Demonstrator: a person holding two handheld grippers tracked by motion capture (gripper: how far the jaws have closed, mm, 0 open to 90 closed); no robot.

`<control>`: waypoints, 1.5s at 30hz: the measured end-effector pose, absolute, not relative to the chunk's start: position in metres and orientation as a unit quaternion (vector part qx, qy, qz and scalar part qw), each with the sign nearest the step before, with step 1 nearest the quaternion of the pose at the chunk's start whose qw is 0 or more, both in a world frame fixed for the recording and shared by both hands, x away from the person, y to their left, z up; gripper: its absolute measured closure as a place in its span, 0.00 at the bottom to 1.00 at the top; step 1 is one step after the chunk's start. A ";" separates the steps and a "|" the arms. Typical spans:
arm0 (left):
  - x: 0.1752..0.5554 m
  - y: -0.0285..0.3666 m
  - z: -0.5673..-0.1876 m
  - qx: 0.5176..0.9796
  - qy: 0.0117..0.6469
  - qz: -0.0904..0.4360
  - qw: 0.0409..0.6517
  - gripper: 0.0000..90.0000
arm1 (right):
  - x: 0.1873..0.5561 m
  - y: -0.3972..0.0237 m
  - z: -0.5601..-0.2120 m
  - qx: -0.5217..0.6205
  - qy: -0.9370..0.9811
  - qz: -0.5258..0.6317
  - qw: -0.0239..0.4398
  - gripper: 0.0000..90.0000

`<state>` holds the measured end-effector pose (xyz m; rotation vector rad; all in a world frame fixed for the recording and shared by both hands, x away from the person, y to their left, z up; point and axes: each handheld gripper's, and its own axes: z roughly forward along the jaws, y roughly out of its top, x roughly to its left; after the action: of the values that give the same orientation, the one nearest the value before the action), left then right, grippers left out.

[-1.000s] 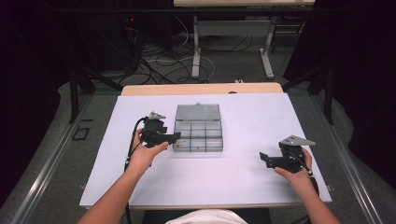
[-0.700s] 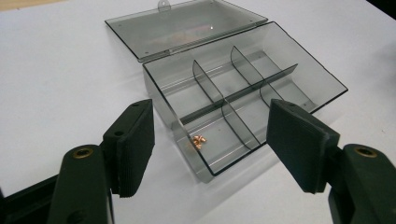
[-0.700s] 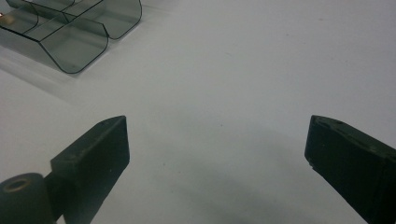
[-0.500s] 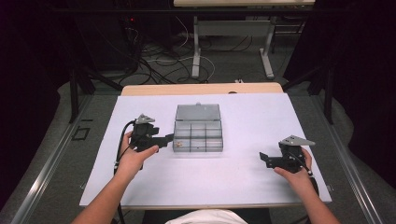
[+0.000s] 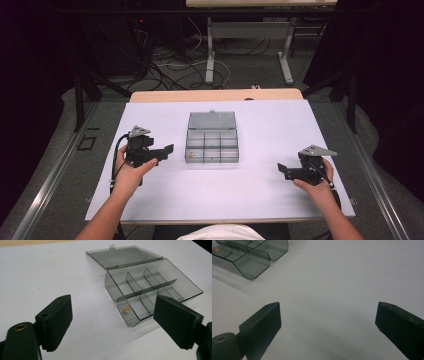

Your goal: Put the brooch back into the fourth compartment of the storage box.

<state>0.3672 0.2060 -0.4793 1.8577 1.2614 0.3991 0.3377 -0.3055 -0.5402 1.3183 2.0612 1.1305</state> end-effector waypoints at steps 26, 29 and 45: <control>0.355 0.249 -0.515 0.715 0.534 0.174 0.417 0.00 | 0.337 -0.305 -0.541 0.483 0.743 0.408 0.222 0.07; 0.353 0.253 -0.518 0.710 0.537 0.174 0.422 0.00 | 0.337 -0.305 -0.540 0.482 0.744 0.407 0.220 0.07; 0.347 0.260 -0.531 0.716 0.534 0.176 0.414 0.00 | 0.338 -0.306 -0.542 0.480 0.746 0.408 0.216 0.07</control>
<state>0.3469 0.2604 -0.5314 1.7992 1.3431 0.4431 0.3379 -0.3058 -0.5416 1.3313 2.0673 1.1298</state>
